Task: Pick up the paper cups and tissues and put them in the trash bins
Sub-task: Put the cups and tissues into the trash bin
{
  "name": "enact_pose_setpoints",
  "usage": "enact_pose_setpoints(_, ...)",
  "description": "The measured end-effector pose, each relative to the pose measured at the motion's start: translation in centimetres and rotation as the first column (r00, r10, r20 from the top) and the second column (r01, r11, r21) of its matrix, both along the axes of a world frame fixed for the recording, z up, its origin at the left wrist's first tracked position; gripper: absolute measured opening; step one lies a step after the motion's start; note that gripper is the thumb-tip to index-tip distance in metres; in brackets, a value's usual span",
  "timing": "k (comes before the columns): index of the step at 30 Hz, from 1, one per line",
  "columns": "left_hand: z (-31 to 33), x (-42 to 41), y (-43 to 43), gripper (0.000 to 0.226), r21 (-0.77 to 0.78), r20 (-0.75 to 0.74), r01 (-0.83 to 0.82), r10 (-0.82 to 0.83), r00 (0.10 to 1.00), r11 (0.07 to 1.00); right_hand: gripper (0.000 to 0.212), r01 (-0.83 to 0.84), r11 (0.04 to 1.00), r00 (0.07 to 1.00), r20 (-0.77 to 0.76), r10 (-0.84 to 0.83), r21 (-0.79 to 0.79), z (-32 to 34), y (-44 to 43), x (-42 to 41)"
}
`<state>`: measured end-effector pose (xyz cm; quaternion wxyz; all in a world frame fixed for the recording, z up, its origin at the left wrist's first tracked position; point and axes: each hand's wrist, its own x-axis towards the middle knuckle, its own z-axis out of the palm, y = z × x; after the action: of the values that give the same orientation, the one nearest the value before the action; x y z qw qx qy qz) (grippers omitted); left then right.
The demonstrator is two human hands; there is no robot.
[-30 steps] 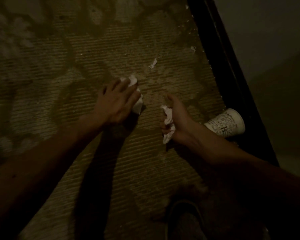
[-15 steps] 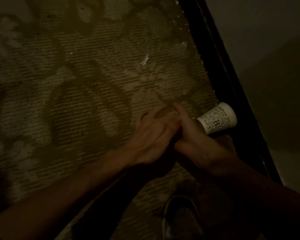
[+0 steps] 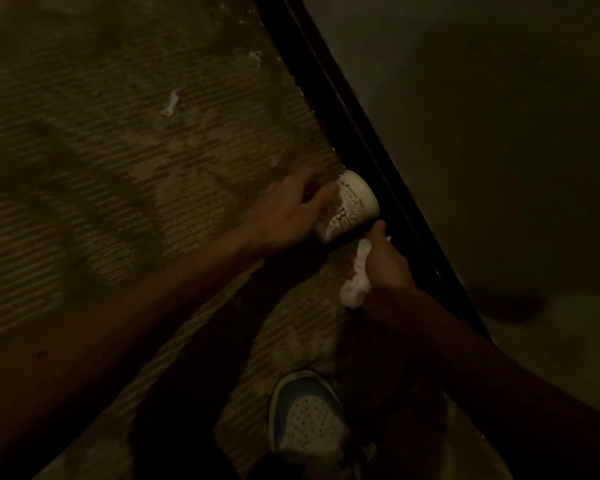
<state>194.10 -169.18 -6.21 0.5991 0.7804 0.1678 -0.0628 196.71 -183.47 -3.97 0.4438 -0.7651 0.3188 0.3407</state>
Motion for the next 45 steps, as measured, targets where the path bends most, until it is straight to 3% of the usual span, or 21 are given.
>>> enact_pose_setpoints(5, 0.0, -0.8, -1.4, 0.044, -0.024, 0.041, 0.018, -0.017, 0.999, 1.0, 0.059, -0.103, 0.995, 0.994, 0.027, 0.103, 0.003, 0.3, 1.0, 0.1)
enact_pose_setpoints(8, 0.7, -2.6, 0.2, 0.033, -0.196, 0.001, -0.087, 0.088, 0.996, 0.977, 0.073, -0.269, 0.963, 0.962, 0.035, 0.27, -0.026, 0.3, 2.9, -0.7)
enact_pose_setpoints(12, 3.3, -5.2, 6.4, 0.02, -0.297, -0.063, -0.18, 0.169, 0.984, 0.938, 0.067, -0.356, 0.913, 0.933, 0.118, 0.339, 0.196, 1.8, 8.6, -1.5)
enact_pose_setpoints(18, 13.2, -8.6, 17.8, 0.034, -0.241, -0.141, -0.371, 0.346, 0.928, 0.897, 0.062, -0.542, 0.721, 0.84, 0.289, 0.458, 0.431, 9.5, 21.3, -0.7)
enact_pose_setpoints(21, 21.3, -9.4, 21.6, 0.043, -0.269, -0.096, -0.469, 0.461, 0.882, 0.841, 0.058, -0.558, 0.608, 0.829, 0.349, 0.437, 0.564, 17.2, 27.1, -0.7)
enact_pose_setpoints(24, 30.5, -10.4, 22.6, 0.044, -0.386, -0.081, -0.579, 0.599, 0.797, 0.718, 0.056, -0.491, 0.555, 0.87, 0.338, 0.359, 0.672, 26.8, 30.0, -1.7)
enact_pose_setpoints(29, 47.5, -12.6, 20.2, 0.053, -0.581, -0.139, -0.602, 0.662, 0.737, 0.548, 0.038, -0.28, 0.67, 0.952, 0.287, 0.104, 0.688, 44.3, 29.3, -5.0)
enact_pose_setpoints(33, 63.3, -14.5, 19.2, 0.056, -0.638, -0.133, -0.599, 0.697, 0.704, 0.484, 0.027, -0.308, 0.691, 0.936, 0.34, 0.095, 0.653, 59.5, 28.9, -7.6)
enact_pose_setpoints(37, 80.2, -17.3, 19.4, 0.057, -0.68, 0.012, -0.518, 0.714, 0.7, 0.518, 0.037, -0.466, 0.619, 0.849, 0.517, 0.111, 0.632, 76.0, 29.5, -10.3)
enact_pose_setpoints(40, 91.9, -20.4, 19.2, 0.056, -0.68, 0.113, -0.489, 0.737, 0.667, 0.547, 0.028, -0.595, 0.537, 0.743, 0.664, 0.084, 0.598, 87.5, 29.4, -12.9)
enact_pose_setpoints(45, 105.6, -26.9, 17.5, 0.052, -0.67, 0.269, -0.426, 0.734, 0.624, 0.608, 0.019, -0.711, 0.424, 0.644, 0.761, 0.074, 0.561, 100.8, 29.6, -18.6)
